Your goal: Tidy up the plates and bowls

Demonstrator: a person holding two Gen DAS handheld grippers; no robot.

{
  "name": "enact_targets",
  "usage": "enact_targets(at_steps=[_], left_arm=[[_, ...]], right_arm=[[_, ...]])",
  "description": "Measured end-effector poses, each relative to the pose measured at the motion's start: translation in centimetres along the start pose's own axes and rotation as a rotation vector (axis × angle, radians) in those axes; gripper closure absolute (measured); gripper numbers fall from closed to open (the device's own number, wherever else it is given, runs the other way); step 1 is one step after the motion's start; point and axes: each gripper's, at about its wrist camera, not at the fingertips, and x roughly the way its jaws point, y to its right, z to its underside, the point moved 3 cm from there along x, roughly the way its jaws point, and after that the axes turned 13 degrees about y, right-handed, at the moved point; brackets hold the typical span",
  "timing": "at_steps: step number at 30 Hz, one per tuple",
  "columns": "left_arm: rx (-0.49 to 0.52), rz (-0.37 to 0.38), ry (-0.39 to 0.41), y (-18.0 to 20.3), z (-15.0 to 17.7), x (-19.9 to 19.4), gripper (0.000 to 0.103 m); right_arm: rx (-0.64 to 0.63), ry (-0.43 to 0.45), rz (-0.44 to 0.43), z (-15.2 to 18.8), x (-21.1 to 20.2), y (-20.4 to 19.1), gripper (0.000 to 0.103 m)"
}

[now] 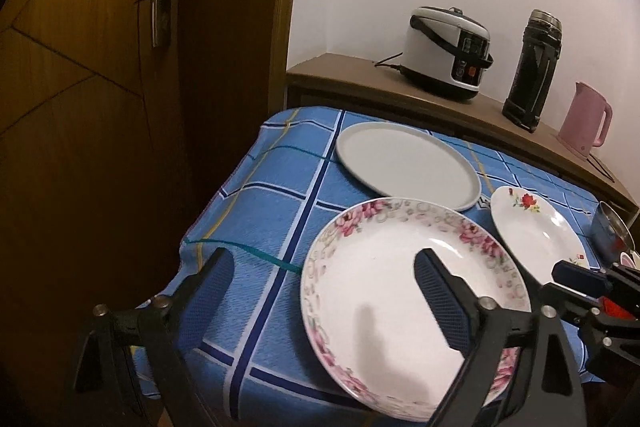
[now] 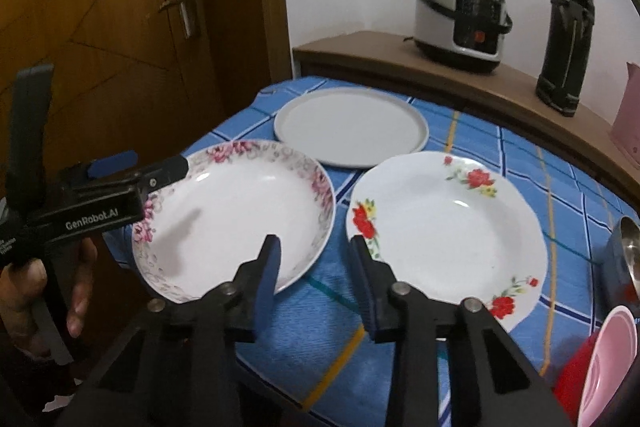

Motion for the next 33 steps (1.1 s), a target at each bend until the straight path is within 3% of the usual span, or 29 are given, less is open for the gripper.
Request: enact_targets(at_steps=[2,7,12,15,22,24,33], left_arm=[[-0.008,0.010,-0.018,-0.3,0.3,0.4,0.027],[-0.013,0.041,-0.032,-0.4,0.9,0.9,0.033],[-0.019,0.056,-0.055,-0.6,1.3,1.3,0.053],[-0.024,0.061,-0.065,-0.7,1.5,1.5,0.059],[-0.028,0.076,-0.083,-0.4,2.0,2.3,0.060],[-0.029,0.083,-0.086,-0.3,2.2,2.5,0.072],[-0.015,0.060,-0.071,-0.2,2.2,2.7,0.074]], right_arm=[[-0.003,-0.022,0.000,0.2,0.5,0.0,0.072],[-0.012,-0.054,0.005,0.7,1.3,-0.3,0.073],[-0.019,-0.080,0.003,1.0,1.8,-0.7,0.075],[-0.016,-0.079,-0.001,1.0,2.0,-0.7,0.077],[-0.013,-0.068,-0.009,1.0,2.3,-0.4,0.078],[-0.015,-0.059,-0.016,1.0,2.4,-0.3,0.078],[-0.029,-0.033,-0.020,0.9,2.9,0.0,0.080]])
